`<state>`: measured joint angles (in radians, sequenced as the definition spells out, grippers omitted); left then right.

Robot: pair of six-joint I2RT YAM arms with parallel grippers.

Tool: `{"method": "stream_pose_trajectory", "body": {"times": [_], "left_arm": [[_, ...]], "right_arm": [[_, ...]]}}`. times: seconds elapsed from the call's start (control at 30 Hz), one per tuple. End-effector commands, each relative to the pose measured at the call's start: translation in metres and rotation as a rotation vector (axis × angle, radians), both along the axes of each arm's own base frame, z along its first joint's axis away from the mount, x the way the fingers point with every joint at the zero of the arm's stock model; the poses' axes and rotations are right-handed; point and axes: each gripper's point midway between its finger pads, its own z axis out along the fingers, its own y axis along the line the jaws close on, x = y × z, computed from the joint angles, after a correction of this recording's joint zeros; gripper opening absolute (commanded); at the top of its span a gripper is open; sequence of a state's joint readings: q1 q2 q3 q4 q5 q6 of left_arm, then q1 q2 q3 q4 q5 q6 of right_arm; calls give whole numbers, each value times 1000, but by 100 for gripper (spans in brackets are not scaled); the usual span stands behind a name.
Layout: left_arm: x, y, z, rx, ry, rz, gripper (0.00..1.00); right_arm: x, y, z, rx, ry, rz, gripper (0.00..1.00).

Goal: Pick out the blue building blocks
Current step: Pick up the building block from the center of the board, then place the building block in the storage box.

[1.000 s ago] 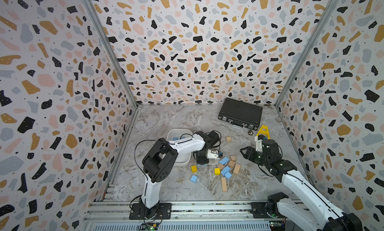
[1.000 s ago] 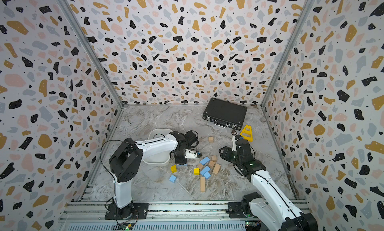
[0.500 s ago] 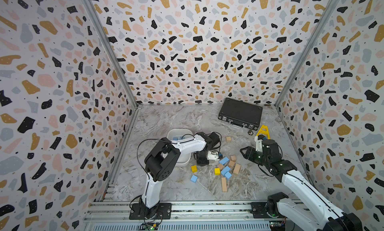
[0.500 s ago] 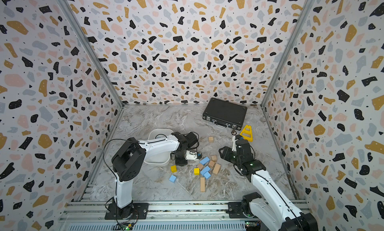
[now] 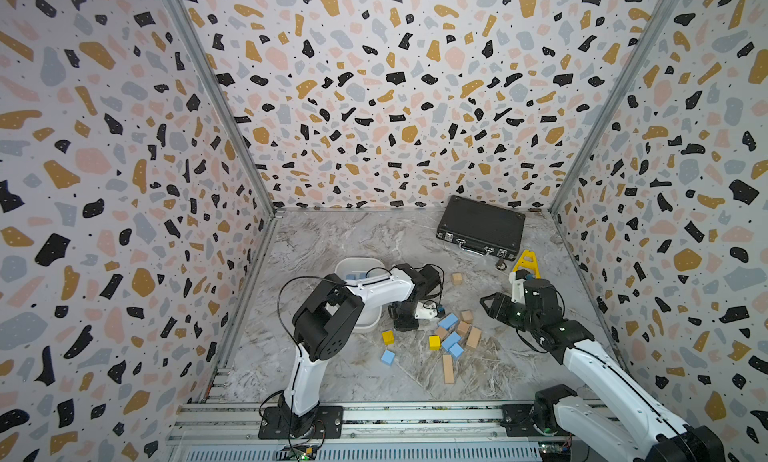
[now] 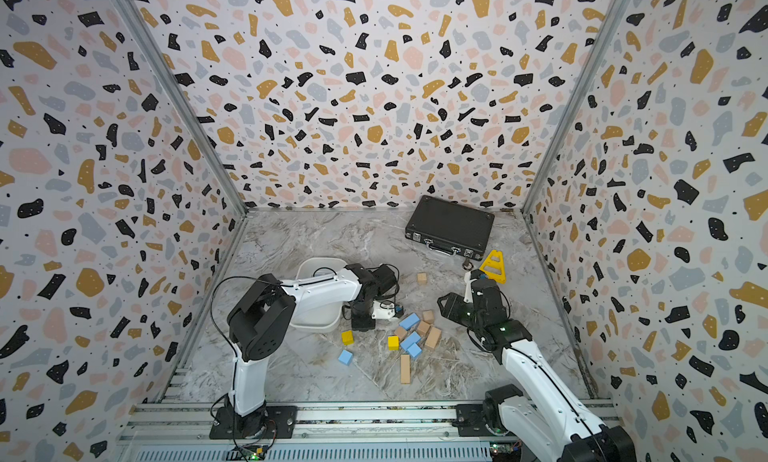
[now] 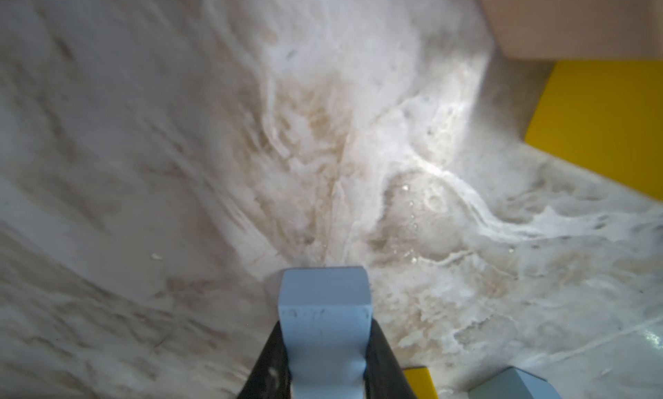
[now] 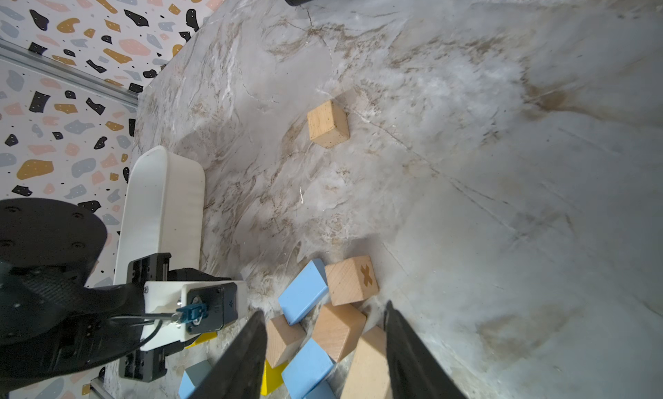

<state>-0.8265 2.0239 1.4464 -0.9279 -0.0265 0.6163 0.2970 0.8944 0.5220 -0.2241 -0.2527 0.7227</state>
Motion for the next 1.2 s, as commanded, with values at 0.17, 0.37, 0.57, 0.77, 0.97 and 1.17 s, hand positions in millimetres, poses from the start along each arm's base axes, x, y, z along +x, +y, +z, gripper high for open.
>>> {"method": "stream_pose_trajectory", "body": {"times": [0.17,0.37,0.57,0.77,0.97,1.17], "left_arm": [[38,-8,91,-108,-151,268,9],[79,32,145,-244,-158,689,5],[118,85,142,-375,-113,1110,2],[133,98,103,-319,-108,1254,0],[137,88,72,-308,-21,1310,0],[142,92,52,-280,-21,1357,1]], "right_arm": [[3,2,0,4,-3,-1,55],[11,8,0,27,3,3,55],[15,10,0,31,8,5,55],[18,11,2,31,12,4,55],[13,7,2,17,14,-6,55],[10,3,2,6,16,-13,55]]}}
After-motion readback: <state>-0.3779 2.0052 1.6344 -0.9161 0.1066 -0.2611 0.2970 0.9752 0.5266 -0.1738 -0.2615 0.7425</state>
